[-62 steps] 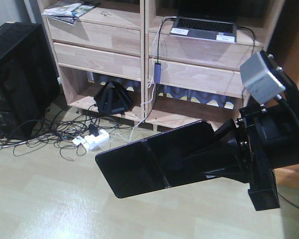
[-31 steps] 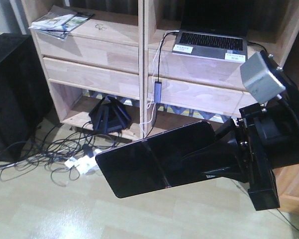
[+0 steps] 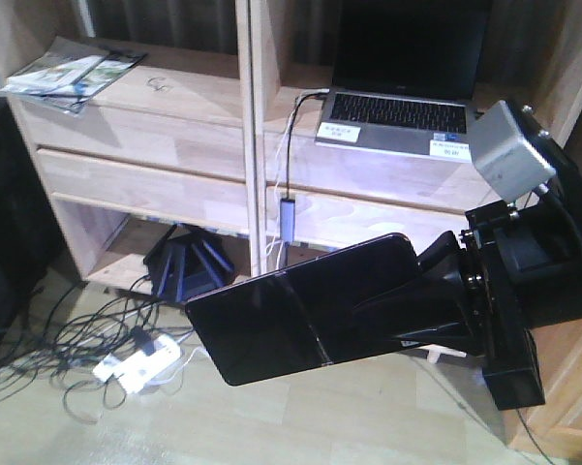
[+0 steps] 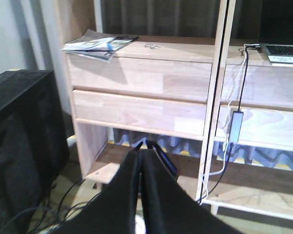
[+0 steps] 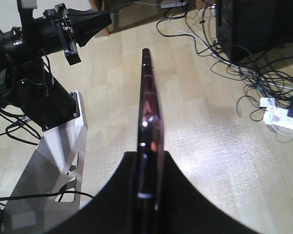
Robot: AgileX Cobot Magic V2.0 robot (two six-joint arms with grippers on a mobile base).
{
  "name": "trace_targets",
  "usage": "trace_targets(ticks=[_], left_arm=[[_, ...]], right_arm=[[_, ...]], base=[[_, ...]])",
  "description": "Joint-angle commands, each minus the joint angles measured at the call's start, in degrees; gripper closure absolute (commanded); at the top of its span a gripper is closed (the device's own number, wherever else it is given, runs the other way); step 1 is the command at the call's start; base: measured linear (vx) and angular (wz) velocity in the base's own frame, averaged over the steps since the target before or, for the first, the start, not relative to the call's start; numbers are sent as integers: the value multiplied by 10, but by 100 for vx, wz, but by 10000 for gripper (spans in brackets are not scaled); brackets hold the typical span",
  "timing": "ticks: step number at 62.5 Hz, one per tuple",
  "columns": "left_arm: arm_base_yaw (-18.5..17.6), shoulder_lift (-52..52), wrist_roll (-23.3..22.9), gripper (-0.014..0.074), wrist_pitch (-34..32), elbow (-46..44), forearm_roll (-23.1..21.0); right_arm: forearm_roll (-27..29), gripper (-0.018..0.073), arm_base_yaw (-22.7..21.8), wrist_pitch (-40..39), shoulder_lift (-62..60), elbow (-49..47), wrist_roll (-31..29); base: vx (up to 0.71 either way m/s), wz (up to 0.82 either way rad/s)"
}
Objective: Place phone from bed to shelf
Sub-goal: 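Hold the phone in the right gripper while driving to the wooden shelf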
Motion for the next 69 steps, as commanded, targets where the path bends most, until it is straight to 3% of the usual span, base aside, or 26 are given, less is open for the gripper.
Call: trace_targets(ticks=[1, 69], left_arm=[[1, -4, -2, 596, -42, 1, -4], [1, -4, -2, 596, -42, 1, -4]], right_arm=[[49, 564, -1, 32, -11, -16, -3], [49, 564, -1, 32, -11, -16, -3]], base=[[31, -12], [27, -25]])
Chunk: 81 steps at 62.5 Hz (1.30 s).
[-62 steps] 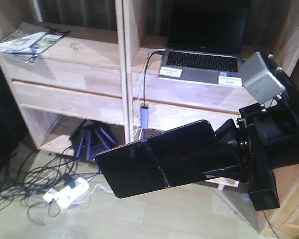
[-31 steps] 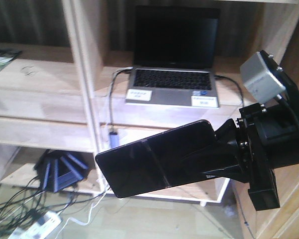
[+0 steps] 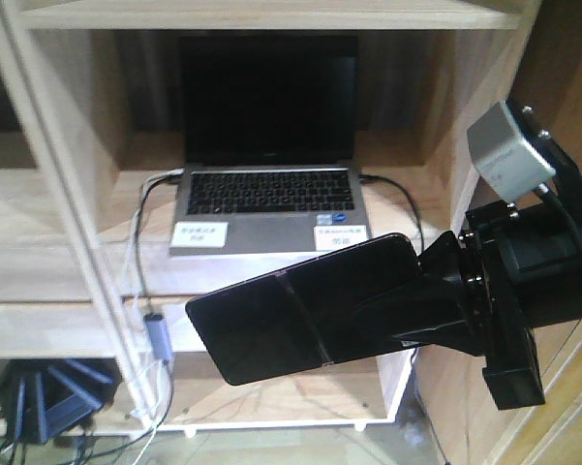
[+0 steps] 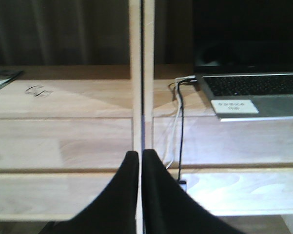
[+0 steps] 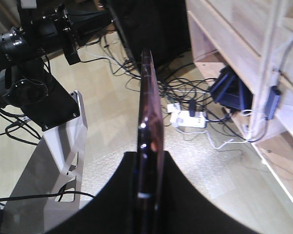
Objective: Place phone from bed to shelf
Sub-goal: 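Hold the phone in the right gripper while driving to the wooden shelf, then hold the phone in front of the shelf above the laptop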
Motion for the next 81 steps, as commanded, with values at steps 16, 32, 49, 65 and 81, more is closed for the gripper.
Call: trace_targets(ticks=[16, 32, 49, 65, 81], left_arm=[[1, -4, -2, 596, -42, 1, -4], [1, -4, -2, 596, -42, 1, -4], [1, -4, -2, 596, -42, 1, -4], [1, -4, -2, 596, -42, 1, -4], [1, -4, -2, 596, -42, 1, -4]], right_arm=[[49, 564, -1, 32, -11, -16, -3], [49, 564, -1, 32, -11, -16, -3], [49, 564, -1, 32, -11, -16, -3], [49, 564, -1, 32, -11, -16, -3], [49, 564, -1, 32, -11, -16, -3]], base=[[21, -15], [19, -2], [18, 9], [16, 7], [13, 5]])
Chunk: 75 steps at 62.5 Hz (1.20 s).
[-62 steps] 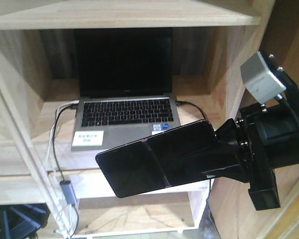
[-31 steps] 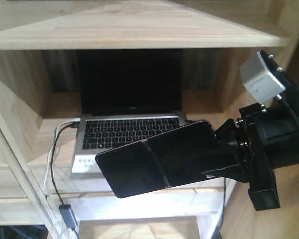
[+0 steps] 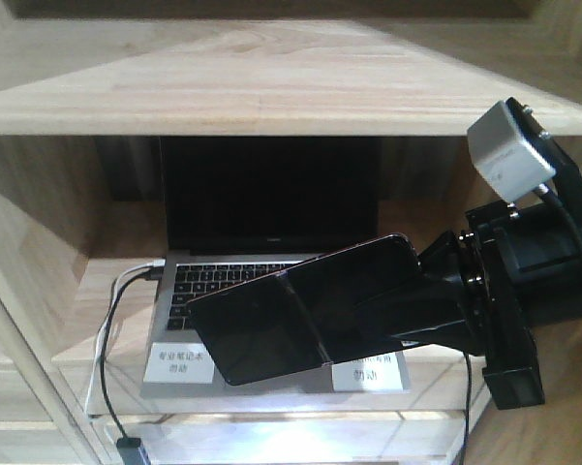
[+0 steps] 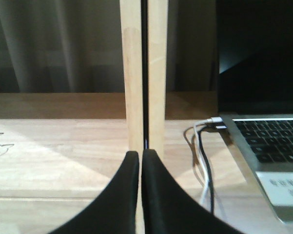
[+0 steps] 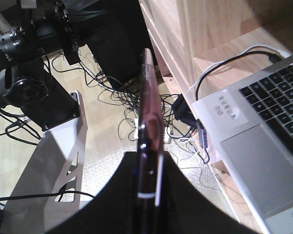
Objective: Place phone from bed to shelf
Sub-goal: 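Hold the phone in front of the shelf above the laptop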
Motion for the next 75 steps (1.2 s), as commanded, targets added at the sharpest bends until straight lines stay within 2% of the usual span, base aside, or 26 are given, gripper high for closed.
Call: trace_targets(ticks=[1, 75], left_arm=[[1, -4, -2, 596, -42, 1, -4], [1, -4, -2, 596, -42, 1, -4]], right_arm=[[48, 564, -1, 32, -11, -16, -3], [48, 564, -1, 32, -11, -16, -3]], base=[[10, 4], [2, 0]])
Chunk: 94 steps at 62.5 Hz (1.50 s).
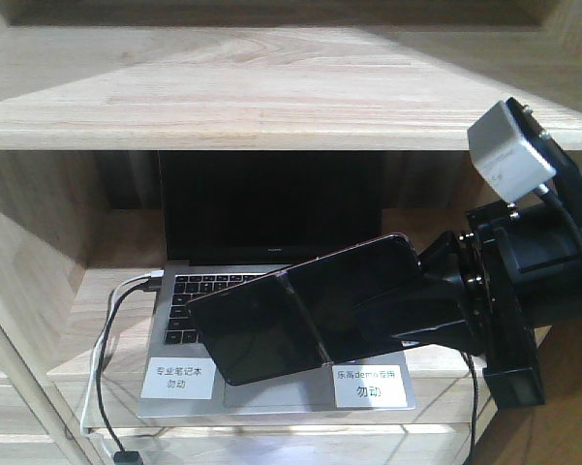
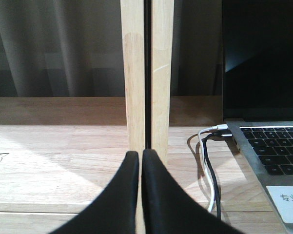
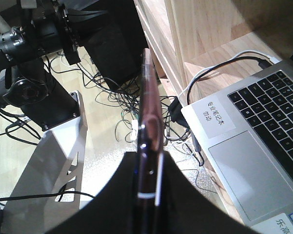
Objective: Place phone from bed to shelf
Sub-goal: 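Hold the phone in front of the shelf above the laptop, then raise the right gripper with the phone over the upper shelf board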
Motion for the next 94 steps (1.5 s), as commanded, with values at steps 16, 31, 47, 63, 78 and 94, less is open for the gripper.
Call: trace_targets(ticks=[16, 31, 47, 63, 78, 94], left_arm=[[1, -4, -2, 596, -42, 1, -4], [1, -4, -2, 596, -42, 1, -4], [1, -4, -2, 596, -42, 1, -4], [1, -4, -2, 596, -42, 1, -4], [1, -4, -2, 596, -42, 1, -4], [1, -4, -2, 596, -42, 1, -4]], right_arm=[[49, 564, -1, 32, -11, -16, -3], [50, 564, -1, 29, -11, -16, -3], [65, 564, -1, 23, -11, -19, -3], [150, 564, -1, 23, -11, -19, -29], [203, 564, -1, 20, -11, -46, -68], [201, 564, -1, -61, -11, -154, -63]], base=[[0, 0], [0, 0], [0, 0], [0, 0], [0, 0], [0, 0]])
